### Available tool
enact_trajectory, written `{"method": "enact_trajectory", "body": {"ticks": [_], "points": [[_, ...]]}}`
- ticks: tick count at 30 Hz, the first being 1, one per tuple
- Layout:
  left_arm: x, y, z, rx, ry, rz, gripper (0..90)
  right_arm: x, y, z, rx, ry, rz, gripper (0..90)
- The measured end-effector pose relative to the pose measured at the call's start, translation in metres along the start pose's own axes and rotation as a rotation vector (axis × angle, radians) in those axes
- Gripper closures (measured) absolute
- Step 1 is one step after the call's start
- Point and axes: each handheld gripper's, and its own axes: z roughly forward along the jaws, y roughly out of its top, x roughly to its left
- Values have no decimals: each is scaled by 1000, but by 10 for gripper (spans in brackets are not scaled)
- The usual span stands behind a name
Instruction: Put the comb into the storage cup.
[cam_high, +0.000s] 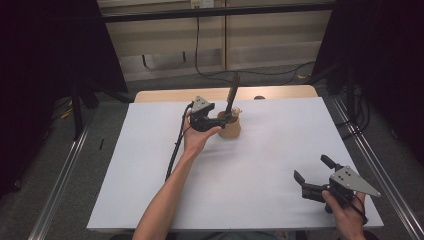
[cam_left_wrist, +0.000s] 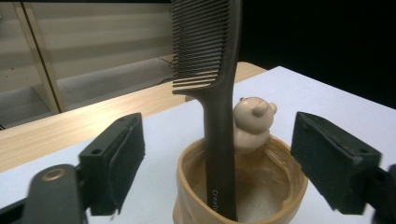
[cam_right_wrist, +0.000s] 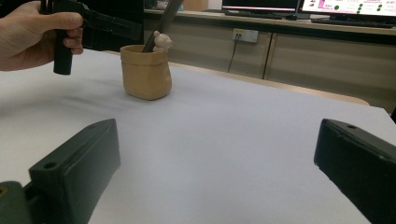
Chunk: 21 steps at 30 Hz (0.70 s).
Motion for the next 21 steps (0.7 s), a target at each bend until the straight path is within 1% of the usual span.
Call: {"method": "enact_trajectory", "body": {"ticks": [2,4,5,7,9,11,14,16,19,20,21], "points": [[0,0,0,7,0,2,128,0,0,0,1,-3,1,0],[1,0,-1,17,-10,7,104,0,0,0,0,-1,-2,0],[0,1,-2,26,-2,12,100,0,0,0,0,-1,-1,0],[-1,2,-3,31,-5,15,78,0,0,0,0,-1,-1,0],[-3,4,-6,25,-3,24,89,0,0,0,0,-2,0,0],[-5,6,-7,6,-4,11,72,0,0,0,1,-2,-1,0],[-5,8,-10,-5,-2,20,43,0,0,0,0,-2,0,0],[-4,8,-13,-2,4,35,36,0,0,0,0,-2,0,0],[-4,9,-16,6,14,28,32,0,0,0,0,-4,-2,0],[-3,9,-17,4,5,20,32,0,0,0,0,-3,0,0],[-3,10,-19,-6,12,20,32,0,0,0,0,-3,1,0]]}}
